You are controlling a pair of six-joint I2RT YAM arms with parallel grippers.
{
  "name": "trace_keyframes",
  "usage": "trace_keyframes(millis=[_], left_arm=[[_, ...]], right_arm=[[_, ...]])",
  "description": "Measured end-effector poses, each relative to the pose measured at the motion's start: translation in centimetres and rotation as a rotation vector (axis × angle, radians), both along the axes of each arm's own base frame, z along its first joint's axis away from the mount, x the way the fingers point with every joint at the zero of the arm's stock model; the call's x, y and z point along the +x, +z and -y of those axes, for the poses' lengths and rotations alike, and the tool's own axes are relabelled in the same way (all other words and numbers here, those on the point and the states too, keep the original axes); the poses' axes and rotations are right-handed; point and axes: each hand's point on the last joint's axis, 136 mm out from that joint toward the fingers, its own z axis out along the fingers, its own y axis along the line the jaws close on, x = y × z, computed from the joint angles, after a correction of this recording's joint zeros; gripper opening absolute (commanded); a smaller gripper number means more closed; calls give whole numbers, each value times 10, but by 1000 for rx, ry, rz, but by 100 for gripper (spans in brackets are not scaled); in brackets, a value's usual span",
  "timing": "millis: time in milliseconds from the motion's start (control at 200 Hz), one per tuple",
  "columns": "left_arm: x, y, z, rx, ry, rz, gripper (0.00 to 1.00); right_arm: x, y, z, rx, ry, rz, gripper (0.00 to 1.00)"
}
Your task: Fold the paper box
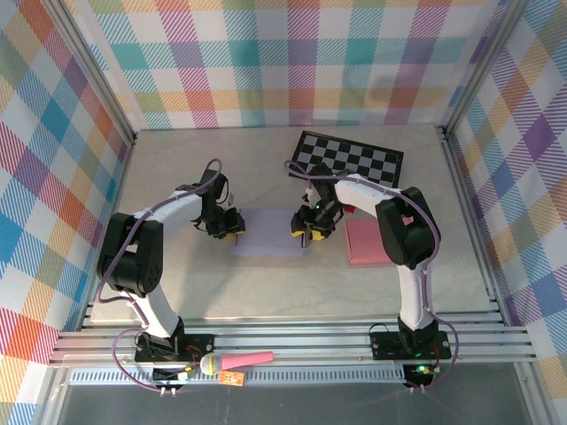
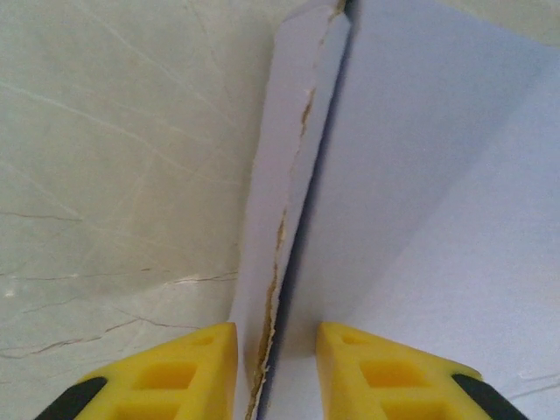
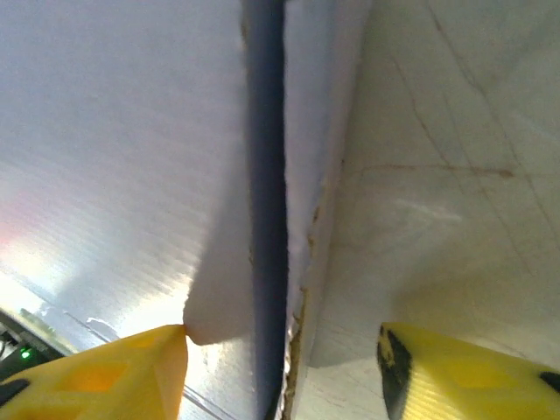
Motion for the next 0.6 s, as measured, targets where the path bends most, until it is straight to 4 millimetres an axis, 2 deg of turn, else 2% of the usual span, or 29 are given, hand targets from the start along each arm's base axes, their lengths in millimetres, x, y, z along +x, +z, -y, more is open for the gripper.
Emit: trace_keyframes(millis=[130,210,310,370,465,605], left_arm=[[1,2,6,-31,-9,7,25],[-1,1,7,-39,-11,8,22],[-4,2,6,-43,-12,18,11],[-8,1,5,-45,-10,14,9],[-16,1,5,-57,-13,4,7],[-28,1,8,-81,-23,-8,5]], right_arm=[[6,5,-5,74,8,13,36],[9,8,-6,98,8,16,33],[8,9,-7,111,12,13,33],[8,9,-6,110,13,10,37],[7,7,-3,118,13,7,51],[3,7,8,133,3,3,64]])
